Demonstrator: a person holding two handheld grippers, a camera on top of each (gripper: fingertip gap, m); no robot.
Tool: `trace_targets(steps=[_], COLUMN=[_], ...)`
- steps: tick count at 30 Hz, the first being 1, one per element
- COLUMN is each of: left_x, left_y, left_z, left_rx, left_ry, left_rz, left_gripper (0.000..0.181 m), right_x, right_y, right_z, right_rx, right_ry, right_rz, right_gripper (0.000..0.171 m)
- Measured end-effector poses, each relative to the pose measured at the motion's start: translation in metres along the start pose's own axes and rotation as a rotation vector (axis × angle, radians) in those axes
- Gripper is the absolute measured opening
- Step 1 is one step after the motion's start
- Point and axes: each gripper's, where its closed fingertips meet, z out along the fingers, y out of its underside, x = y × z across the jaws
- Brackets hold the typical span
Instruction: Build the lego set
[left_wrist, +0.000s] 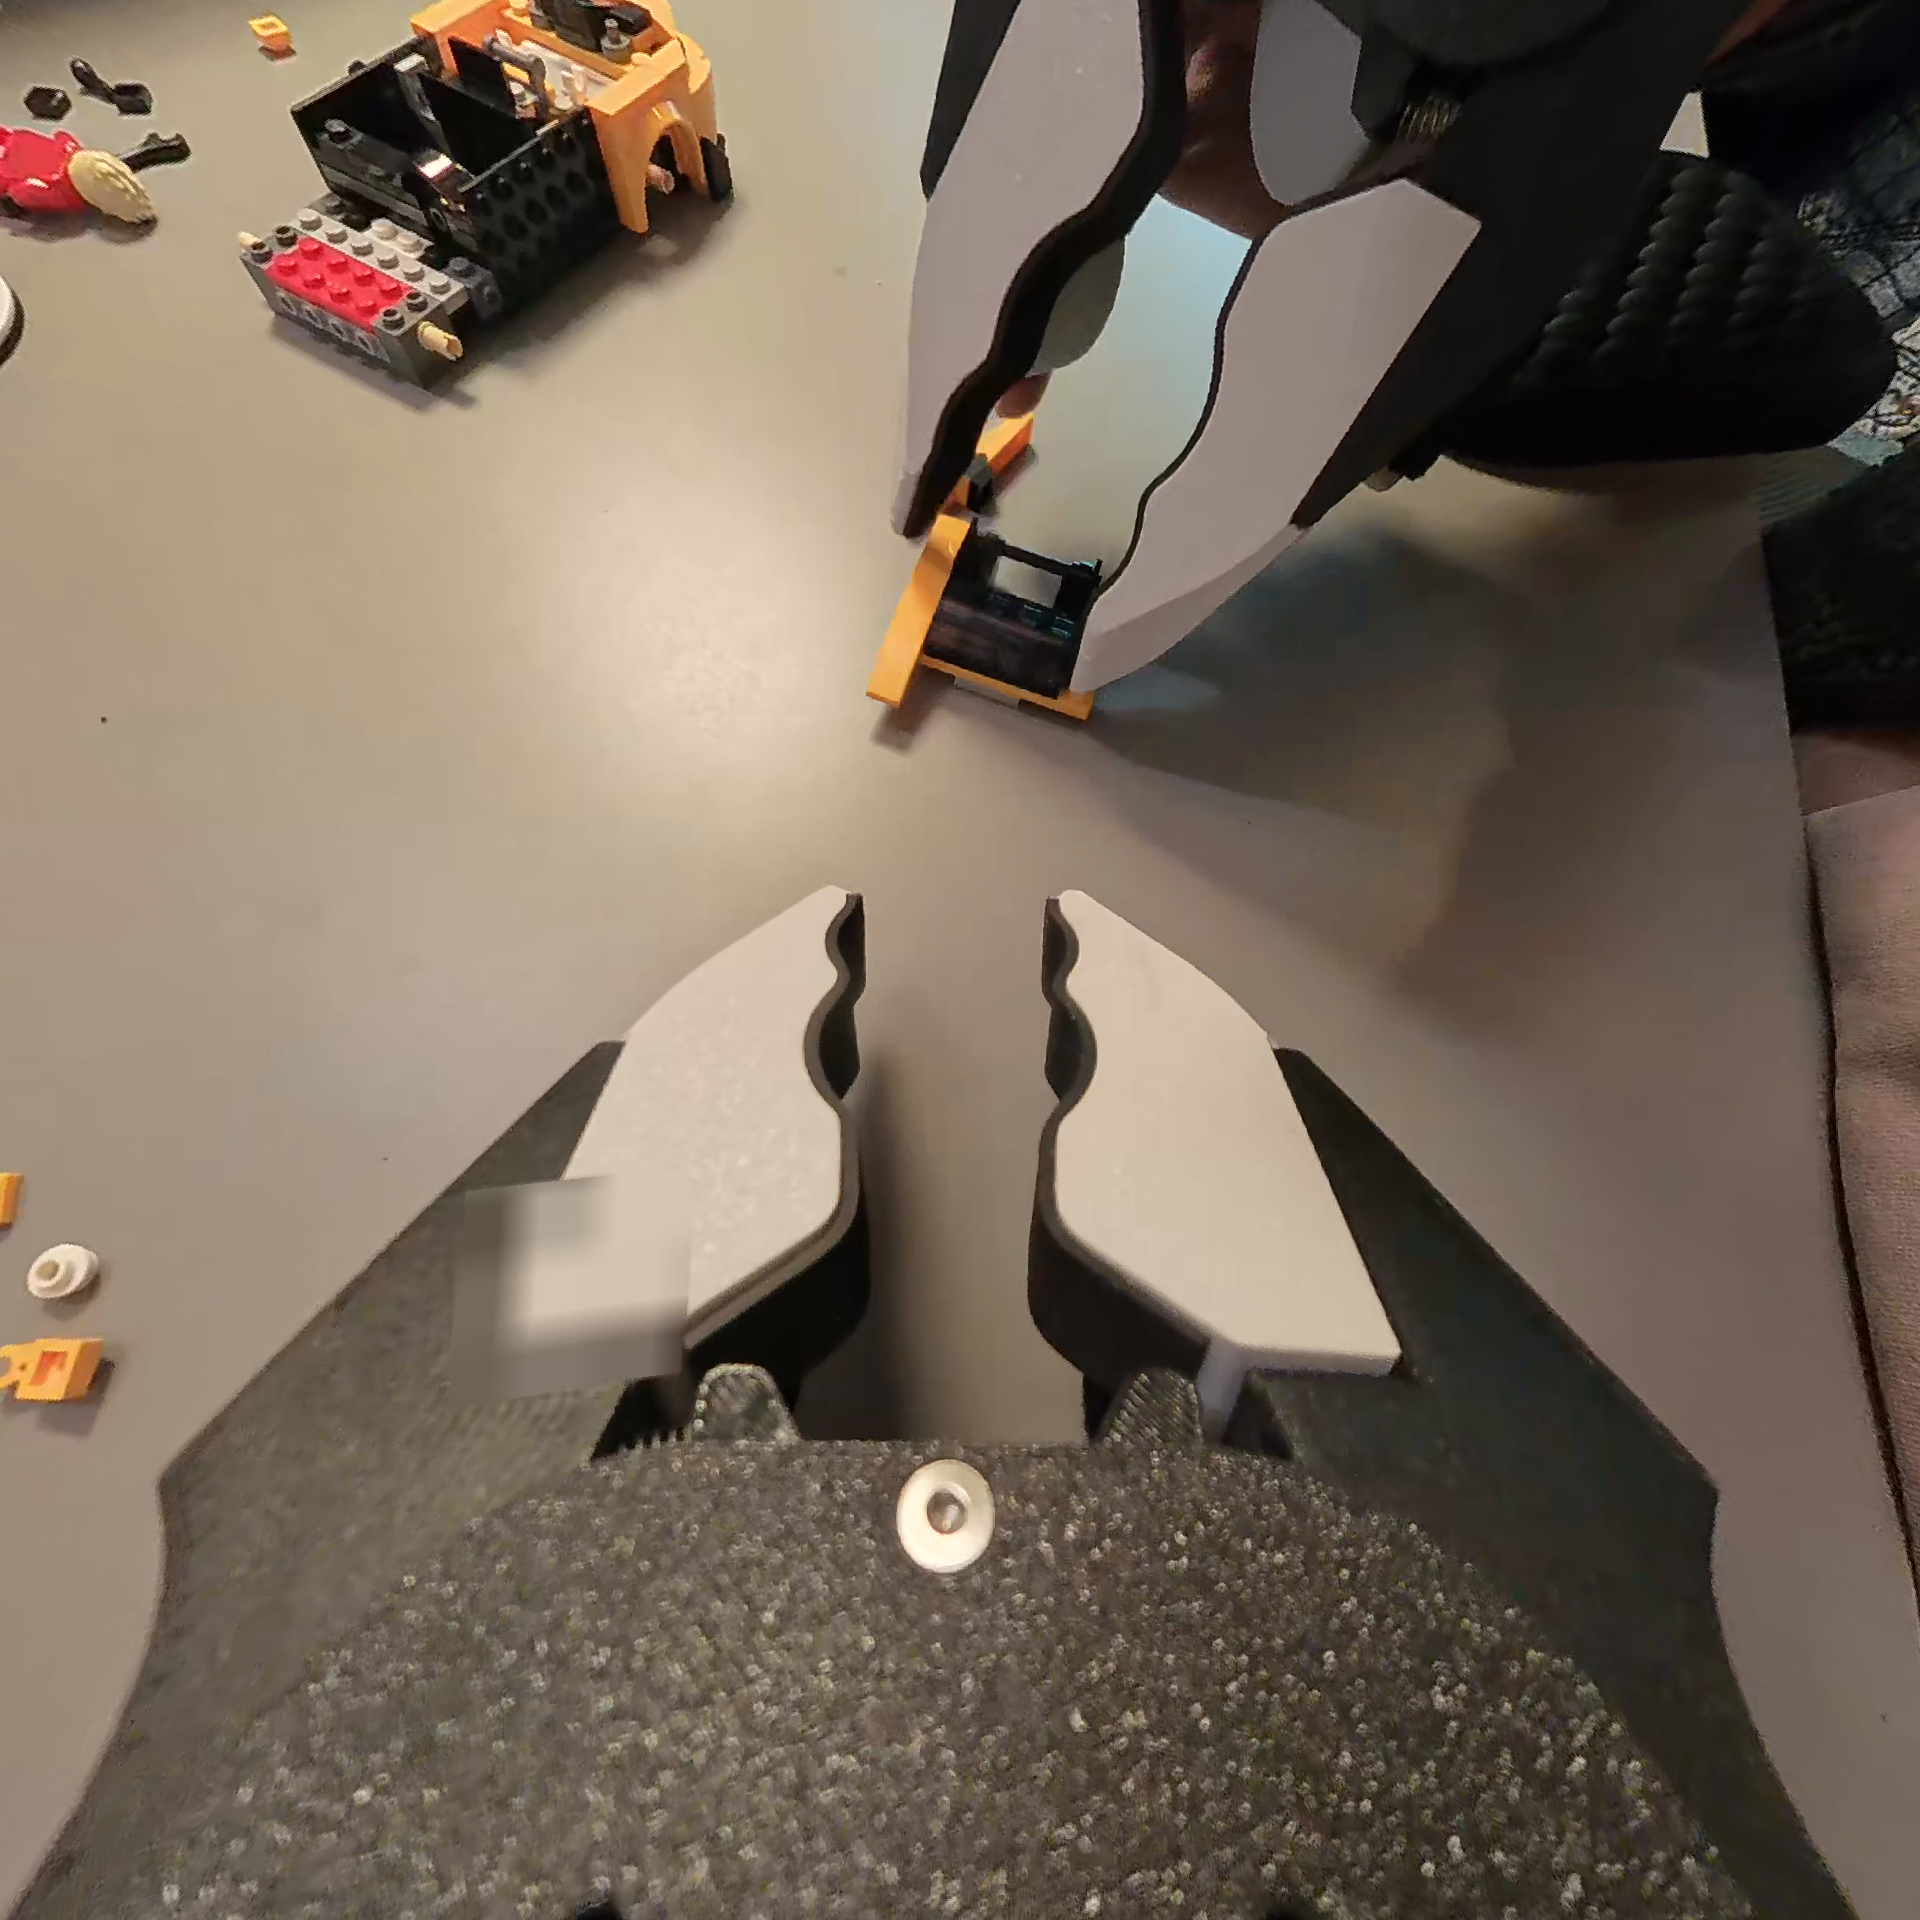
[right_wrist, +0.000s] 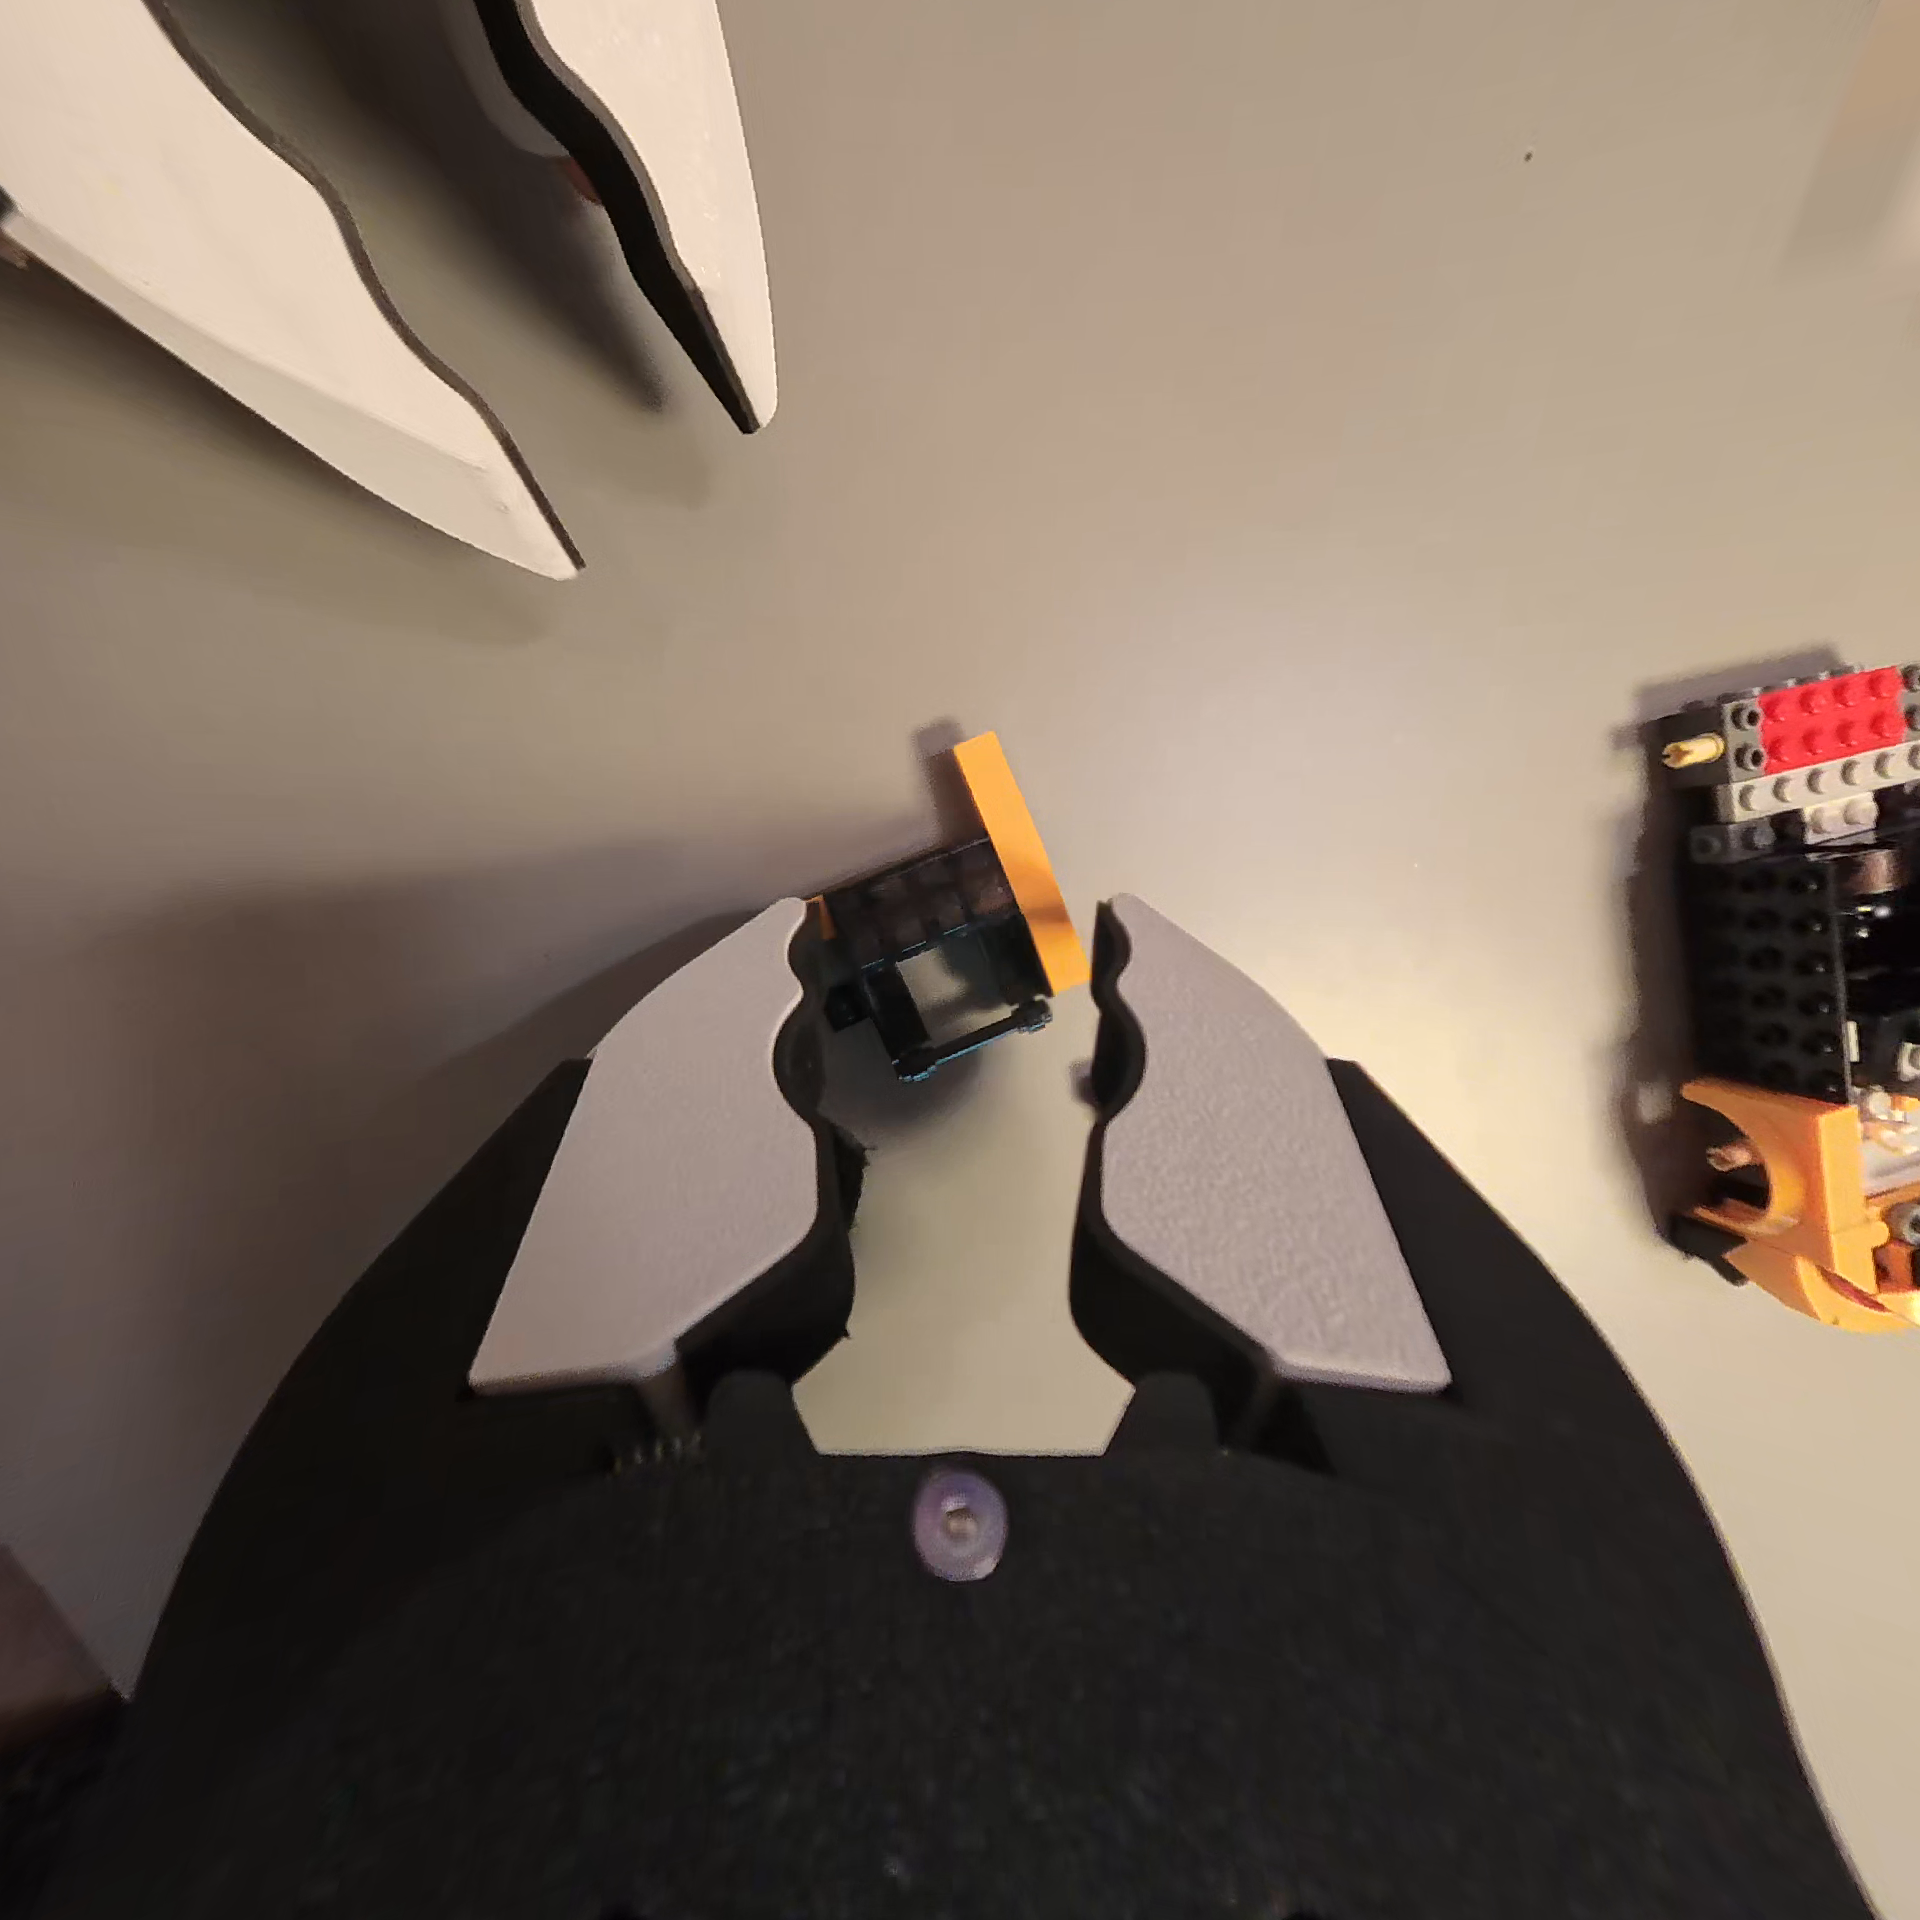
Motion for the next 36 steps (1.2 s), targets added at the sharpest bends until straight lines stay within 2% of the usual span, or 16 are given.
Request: trace_targets(steps=[6,9,11,15,17,23,26,28,32,36], left_x=[-0.002,-0.002,-0.003,-0.003,-0.004,-0.004,-0.003,-0.002,0.001,0.008], left_y=[0.001,0.001,0.001,0.003,0.004,0.005,0.005,0.004,-0.012,-0.048], left_z=[0.001,0.001,0.001,0.002,0.003,0.005,0.006,0.006,0.005,0.009], left_rx=[-0.001,0.0,-0.002,-0.009,-0.014,-0.026,-0.029,-0.024,0.036,0.141], left_ry=[-0.002,-0.002,-0.001,0.0,-0.002,-0.01,-0.005,0.002,0.058,0.191], left_rz=[-0.009,-0.013,-0.015,-0.019,-0.021,-0.009,-0.004,-0.003,-0.045,-0.199], left_gripper=[0.032,0.032,0.032,0.031,0.031,0.03,0.03,0.03,0.03,0.029], right_x=[0.011,0.04,0.058,0.06,0.046,0.039,0.038,0.04,0.04,0.034], right_y=[-0.018,-0.013,0.008,0.039,0.041,0.047,0.046,0.045,0.02,-0.011], right_z=[-0.024,-0.052,-0.06,-0.048,-0.038,-0.009,-0.005,-0.006,-0.023,-0.048], right_rx=[0.173,0.275,0.265,0.238,0.236,0.129,0.12,0.127,0.314,0.498], right_ry=[0.0,0.045,0.059,0.015,-0.036,0.005,-0.023,-0.012,0.059,0.227], right_rz=[0.001,0.038,0.069,0.067,0.029,-0.12,-0.113,-0.126,-0.207,-0.364], right_gripper=[0.062,0.052,0.046,0.036,0.031,0.027,0.007,0.007,0.007,0.007])
